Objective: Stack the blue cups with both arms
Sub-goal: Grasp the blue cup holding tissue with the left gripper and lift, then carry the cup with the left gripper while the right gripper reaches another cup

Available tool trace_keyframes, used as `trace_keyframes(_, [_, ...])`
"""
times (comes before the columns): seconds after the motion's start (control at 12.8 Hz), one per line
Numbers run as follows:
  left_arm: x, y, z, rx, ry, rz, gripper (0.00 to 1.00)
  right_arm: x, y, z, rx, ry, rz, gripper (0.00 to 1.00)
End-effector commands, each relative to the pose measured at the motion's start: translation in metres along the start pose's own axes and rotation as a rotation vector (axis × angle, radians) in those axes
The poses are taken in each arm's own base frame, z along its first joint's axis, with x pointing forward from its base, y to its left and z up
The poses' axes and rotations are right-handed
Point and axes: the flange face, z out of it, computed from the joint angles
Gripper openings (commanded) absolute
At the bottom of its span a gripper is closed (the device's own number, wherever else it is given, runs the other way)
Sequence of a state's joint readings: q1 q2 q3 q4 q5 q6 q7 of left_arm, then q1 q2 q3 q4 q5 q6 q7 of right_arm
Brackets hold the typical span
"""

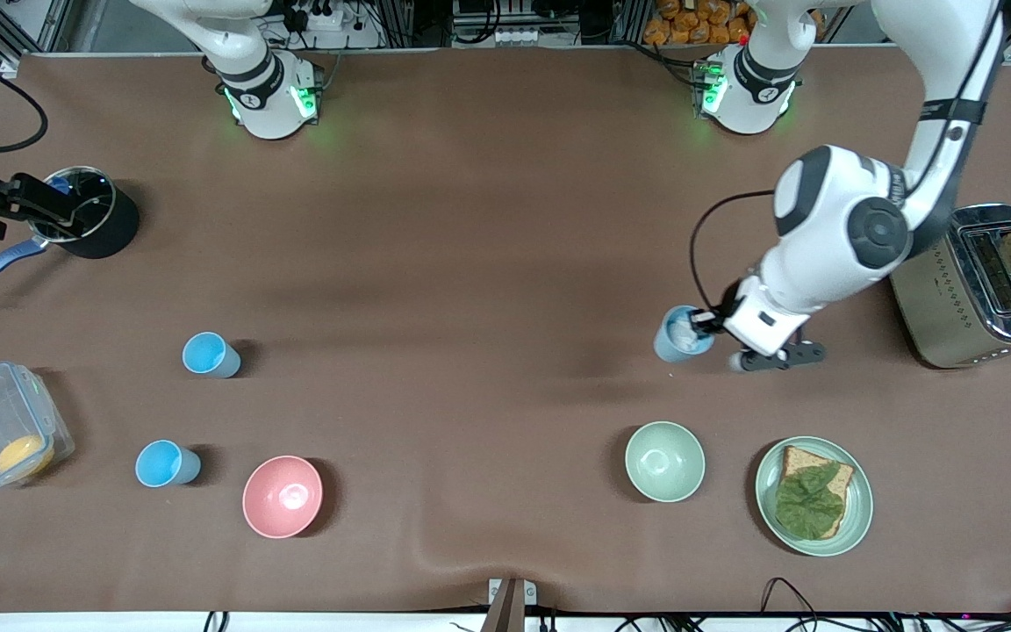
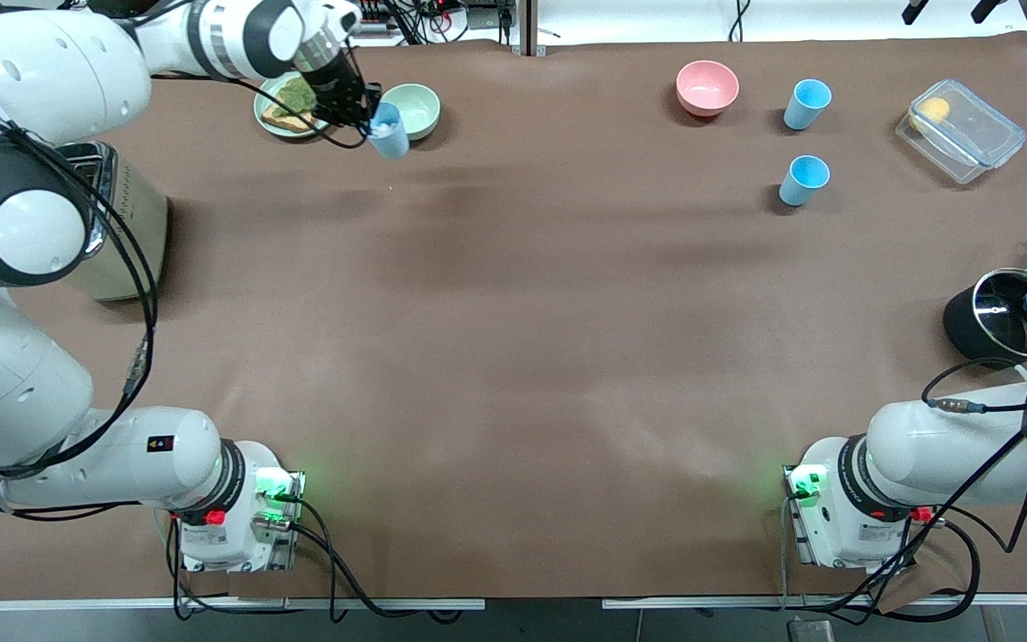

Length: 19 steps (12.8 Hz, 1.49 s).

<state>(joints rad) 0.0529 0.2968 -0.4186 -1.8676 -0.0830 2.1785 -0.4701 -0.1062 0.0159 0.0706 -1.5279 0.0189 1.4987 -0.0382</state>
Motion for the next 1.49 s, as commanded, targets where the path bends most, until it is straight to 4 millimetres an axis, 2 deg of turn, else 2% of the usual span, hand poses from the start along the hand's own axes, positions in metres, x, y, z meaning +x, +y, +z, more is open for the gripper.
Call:
trace_keyframes(0.0, [-0.015,0.025,0.005,-0.005,-0.022,-0.03,0.0,-0.003,-0.005,-0.001,0.005,-0.024,-0.009,1.0])
trace_keyframes(0.16, [-0.021,0.036,0.011,-0.004,-0.029,-0.044,0.0,0.001,-0.007,0.002,0.0,-0.03,-0.039,1.0])
trace_keyframes(0.39, [-0.03,0.05,0.016,0.0,-0.035,-0.049,0.0,0.012,-0.006,0.02,-0.029,-0.065,-0.048,1.0])
trace_keyframes(0.55, [-0.031,0.05,0.018,0.002,-0.038,-0.049,0.0,0.019,0.007,0.037,-0.032,-0.099,-0.029,1.0])
trace_keyframes(0.71, [-0.032,0.052,0.02,0.002,-0.042,-0.049,0.0,0.033,0.023,0.077,-0.012,-0.177,-0.005,1.0])
trace_keyframes(0.86, [-0.035,0.056,0.022,0.003,-0.045,-0.041,0.0,0.055,0.03,0.122,-0.004,-0.212,0.006,1.0])
trace_keyframes(0.94, [-0.035,0.056,0.025,0.004,-0.05,-0.041,0.0,0.069,0.034,0.152,-0.007,-0.206,0.008,1.0])
trace_keyframes(1.1, [-0.036,0.057,0.028,0.005,-0.053,-0.063,0.0,0.093,0.046,0.227,-0.009,-0.162,0.018,1.0])
trace_keyframes(1.18, [-0.038,0.061,0.027,0.006,-0.051,-0.057,0.0,0.092,0.049,0.255,-0.008,-0.165,0.02,1.0])
trace_keyframes(1.25, [-0.037,0.059,0.026,0.005,-0.049,-0.06,0.0,0.084,0.058,0.274,-0.005,-0.173,0.036,1.0])
trace_keyframes(1.41, [-0.036,0.06,0.025,0.004,-0.048,-0.06,0.0,0.08,0.076,0.302,-0.004,-0.135,0.069,1.0])
